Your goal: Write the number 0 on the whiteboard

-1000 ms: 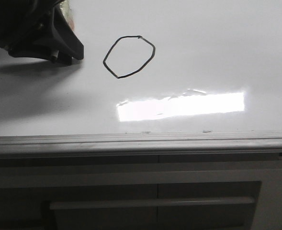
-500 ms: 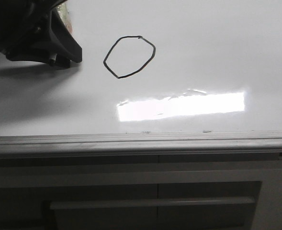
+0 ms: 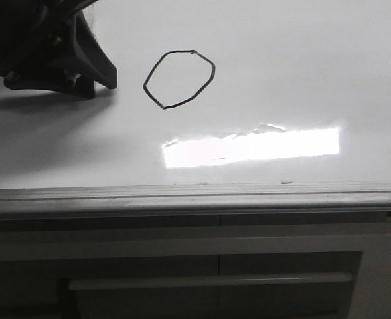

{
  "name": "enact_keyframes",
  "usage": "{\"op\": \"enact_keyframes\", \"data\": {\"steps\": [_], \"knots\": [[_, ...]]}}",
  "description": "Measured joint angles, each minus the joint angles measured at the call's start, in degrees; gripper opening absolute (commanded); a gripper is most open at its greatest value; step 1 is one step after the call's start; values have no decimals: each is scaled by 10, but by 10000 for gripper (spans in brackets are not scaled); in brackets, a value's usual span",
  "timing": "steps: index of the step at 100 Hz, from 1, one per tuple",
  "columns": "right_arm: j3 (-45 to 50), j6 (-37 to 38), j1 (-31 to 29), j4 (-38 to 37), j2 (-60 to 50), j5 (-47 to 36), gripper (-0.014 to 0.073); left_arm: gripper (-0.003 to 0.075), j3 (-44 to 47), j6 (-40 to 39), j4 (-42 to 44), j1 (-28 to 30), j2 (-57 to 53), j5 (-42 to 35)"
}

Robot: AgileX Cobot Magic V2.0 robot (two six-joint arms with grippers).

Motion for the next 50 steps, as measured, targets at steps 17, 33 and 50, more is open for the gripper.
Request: {"op": "enact_keyframes", "data": {"steps": [17, 33, 50], "knots": [[0, 0, 0, 7, 0, 0, -68, 384, 0, 0, -3, -1, -4, -1], [0, 0, 0, 9, 0, 4, -68, 444, 0, 0, -4, -1, -4, -1], [0, 0, 0, 10, 0, 4, -68, 592, -1, 0, -6, -1, -10, 4]]}}
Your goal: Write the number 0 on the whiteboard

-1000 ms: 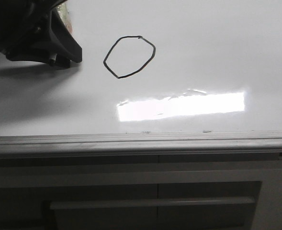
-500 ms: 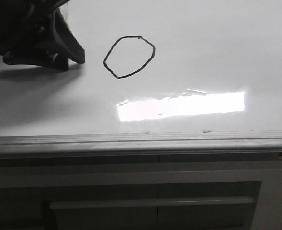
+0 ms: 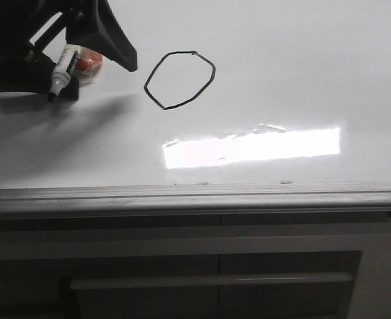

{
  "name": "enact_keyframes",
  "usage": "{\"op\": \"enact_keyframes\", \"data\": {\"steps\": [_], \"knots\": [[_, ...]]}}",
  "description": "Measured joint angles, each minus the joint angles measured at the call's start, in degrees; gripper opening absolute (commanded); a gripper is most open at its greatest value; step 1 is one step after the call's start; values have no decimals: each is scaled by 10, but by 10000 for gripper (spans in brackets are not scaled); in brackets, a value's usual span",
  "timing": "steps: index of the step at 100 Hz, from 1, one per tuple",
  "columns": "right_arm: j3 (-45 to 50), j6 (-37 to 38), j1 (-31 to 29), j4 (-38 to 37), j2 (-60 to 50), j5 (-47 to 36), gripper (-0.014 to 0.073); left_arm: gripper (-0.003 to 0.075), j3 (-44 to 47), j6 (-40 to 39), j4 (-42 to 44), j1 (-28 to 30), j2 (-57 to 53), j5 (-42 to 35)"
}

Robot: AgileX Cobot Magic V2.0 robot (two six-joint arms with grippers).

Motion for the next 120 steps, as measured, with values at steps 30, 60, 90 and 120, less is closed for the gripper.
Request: {"op": "enact_keyframes", "data": {"steps": [30, 60, 90, 120], "knots": [[0, 0, 0, 0, 0, 0, -68, 589, 3, 0, 19, 0, -29, 49], [0, 0, 0, -4, -8, -14, -68, 496, 13, 0, 39, 4, -67, 92], [46, 0, 0, -58, -111, -105, -74, 87, 15, 0, 101, 4, -239, 126], [144, 0, -1, -55, -181, -133, -76, -20, 71, 2, 145, 4, -379, 135]]}}
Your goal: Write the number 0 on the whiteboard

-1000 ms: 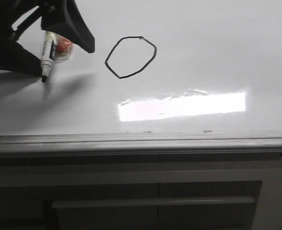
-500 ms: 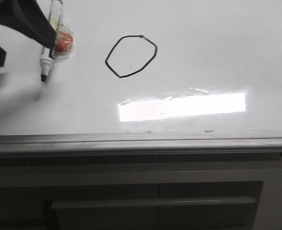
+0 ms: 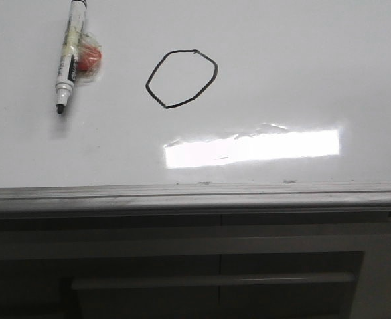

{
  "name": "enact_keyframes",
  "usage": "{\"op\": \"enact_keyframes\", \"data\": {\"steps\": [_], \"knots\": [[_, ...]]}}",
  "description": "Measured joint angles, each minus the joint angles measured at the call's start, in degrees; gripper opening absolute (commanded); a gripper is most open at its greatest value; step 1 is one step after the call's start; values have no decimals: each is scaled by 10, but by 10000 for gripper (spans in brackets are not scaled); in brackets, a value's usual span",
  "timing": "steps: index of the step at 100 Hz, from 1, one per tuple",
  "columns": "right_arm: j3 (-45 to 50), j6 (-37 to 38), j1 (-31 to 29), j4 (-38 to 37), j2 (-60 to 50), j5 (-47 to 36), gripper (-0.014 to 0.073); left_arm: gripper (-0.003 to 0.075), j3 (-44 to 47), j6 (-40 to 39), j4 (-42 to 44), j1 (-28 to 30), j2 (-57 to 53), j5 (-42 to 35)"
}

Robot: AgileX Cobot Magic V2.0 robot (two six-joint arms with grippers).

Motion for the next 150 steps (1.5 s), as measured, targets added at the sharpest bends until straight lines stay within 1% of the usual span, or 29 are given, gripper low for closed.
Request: {"op": "enact_keyframes", "data": {"steps": [22, 44, 131, 139, 150], "knots": [[4, 0, 0, 2, -2, 0, -76, -20, 86, 0, 1, 0, -96, 3], [4, 0, 0, 2, -3, -1, -76, -20, 132, 0, -6, 0, -157, 9], [4, 0, 0, 2, -3, -1, -76, -20, 137, 0, -15, 0, -164, 13], [4, 0, 0, 2, -3, -1, -76, -20, 139, 0, -4, 0, -164, 13], [4, 0, 0, 2, -3, -1, -76, -20, 156, 0, 20, 0, -167, -16]]}}
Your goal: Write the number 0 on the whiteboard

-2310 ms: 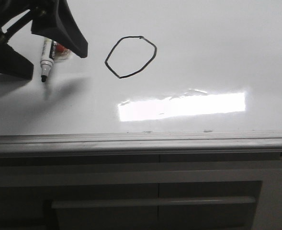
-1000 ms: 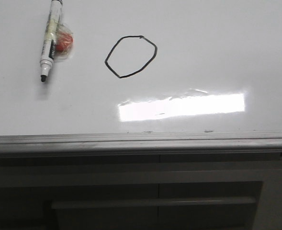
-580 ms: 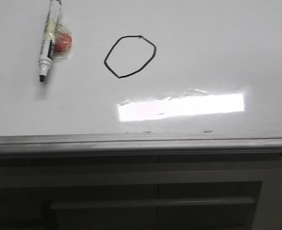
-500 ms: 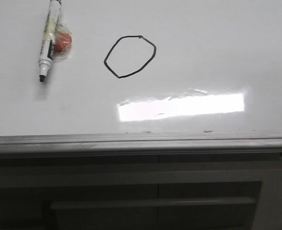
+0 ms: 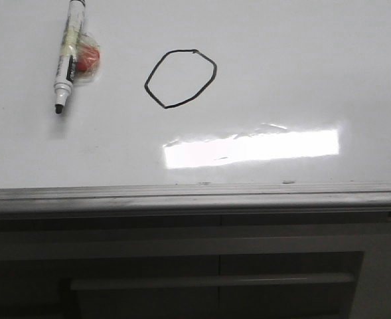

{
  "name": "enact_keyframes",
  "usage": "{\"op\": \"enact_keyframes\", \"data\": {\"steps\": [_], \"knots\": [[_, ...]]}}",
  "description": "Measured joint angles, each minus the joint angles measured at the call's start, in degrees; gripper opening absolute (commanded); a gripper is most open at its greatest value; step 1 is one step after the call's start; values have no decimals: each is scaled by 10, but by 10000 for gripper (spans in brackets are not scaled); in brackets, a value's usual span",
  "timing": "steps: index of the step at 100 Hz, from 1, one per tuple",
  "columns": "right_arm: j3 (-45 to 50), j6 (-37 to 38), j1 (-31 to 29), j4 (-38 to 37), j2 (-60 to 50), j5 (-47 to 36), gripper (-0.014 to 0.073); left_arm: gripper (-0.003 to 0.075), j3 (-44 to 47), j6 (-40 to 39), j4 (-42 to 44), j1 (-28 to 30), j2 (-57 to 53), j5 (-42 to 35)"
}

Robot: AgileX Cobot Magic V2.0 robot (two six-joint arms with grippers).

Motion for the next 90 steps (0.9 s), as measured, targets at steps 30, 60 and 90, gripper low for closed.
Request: {"op": "enact_keyframes", "data": {"steps": [30, 60, 90], "knots": [[0, 0, 0, 1, -1, 0, -76, -20, 127, 0, 175, 34, -33, -257], [0, 0, 0, 1, -1, 0, -76, -20, 225, 114, 38, 185, -175, -267], [0, 0, 0, 2, -2, -1, -76, -20, 225, 218, -33, 305, -189, -163]]}}
